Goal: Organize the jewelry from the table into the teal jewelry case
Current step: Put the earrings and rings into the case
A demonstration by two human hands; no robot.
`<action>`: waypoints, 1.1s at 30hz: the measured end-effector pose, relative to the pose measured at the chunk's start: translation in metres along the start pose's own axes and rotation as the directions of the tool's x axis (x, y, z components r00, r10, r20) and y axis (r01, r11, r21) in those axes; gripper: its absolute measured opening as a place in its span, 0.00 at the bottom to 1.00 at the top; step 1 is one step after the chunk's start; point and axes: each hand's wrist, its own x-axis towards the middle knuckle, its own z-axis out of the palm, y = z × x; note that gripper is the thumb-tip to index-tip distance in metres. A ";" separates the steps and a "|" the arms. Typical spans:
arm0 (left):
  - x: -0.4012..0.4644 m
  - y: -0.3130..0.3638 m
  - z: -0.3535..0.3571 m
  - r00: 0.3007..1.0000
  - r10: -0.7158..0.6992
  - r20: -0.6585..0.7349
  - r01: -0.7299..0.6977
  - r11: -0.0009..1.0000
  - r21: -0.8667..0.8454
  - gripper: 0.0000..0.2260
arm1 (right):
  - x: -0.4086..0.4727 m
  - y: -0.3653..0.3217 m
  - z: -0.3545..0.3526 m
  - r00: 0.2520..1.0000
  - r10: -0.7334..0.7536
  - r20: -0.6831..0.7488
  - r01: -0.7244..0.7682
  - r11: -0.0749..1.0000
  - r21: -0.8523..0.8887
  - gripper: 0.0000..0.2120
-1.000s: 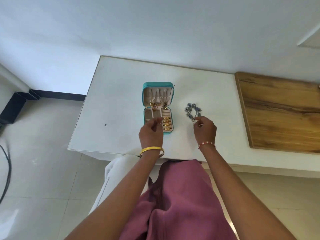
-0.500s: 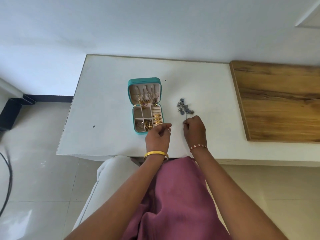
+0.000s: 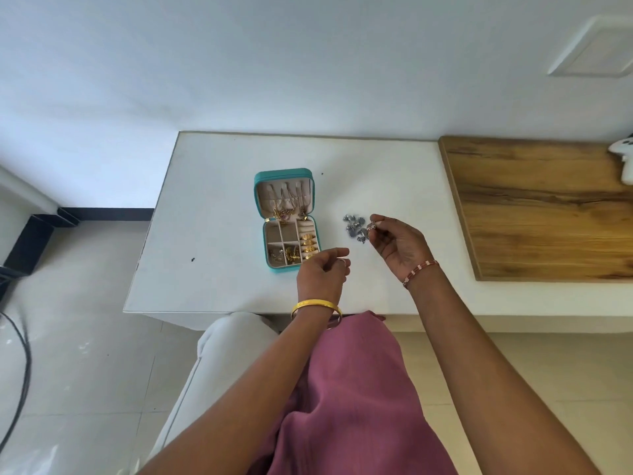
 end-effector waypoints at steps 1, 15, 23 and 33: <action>-0.001 0.002 0.000 1.000 0.005 0.013 -0.005 1.000 0.001 0.11 | -0.004 -0.004 0.005 1.000 0.012 0.029 -0.012 1.000 0.000 0.08; 0.011 0.028 -0.010 0.981 0.055 0.186 -0.091 0.978 0.189 0.10 | -0.059 -0.023 0.047 0.956 0.100 0.276 -0.059 0.987 -0.152 0.10; 0.018 0.023 -0.020 0.970 -0.045 0.238 0.064 0.996 -0.070 0.10 | -0.044 -0.021 0.031 0.994 0.052 0.091 -0.055 0.998 0.035 0.09; 0.017 0.020 -0.019 0.953 -0.178 0.247 0.236 0.944 -0.230 0.17 | -0.027 0.012 0.006 0.981 0.194 0.000 -0.194 0.979 -0.055 0.10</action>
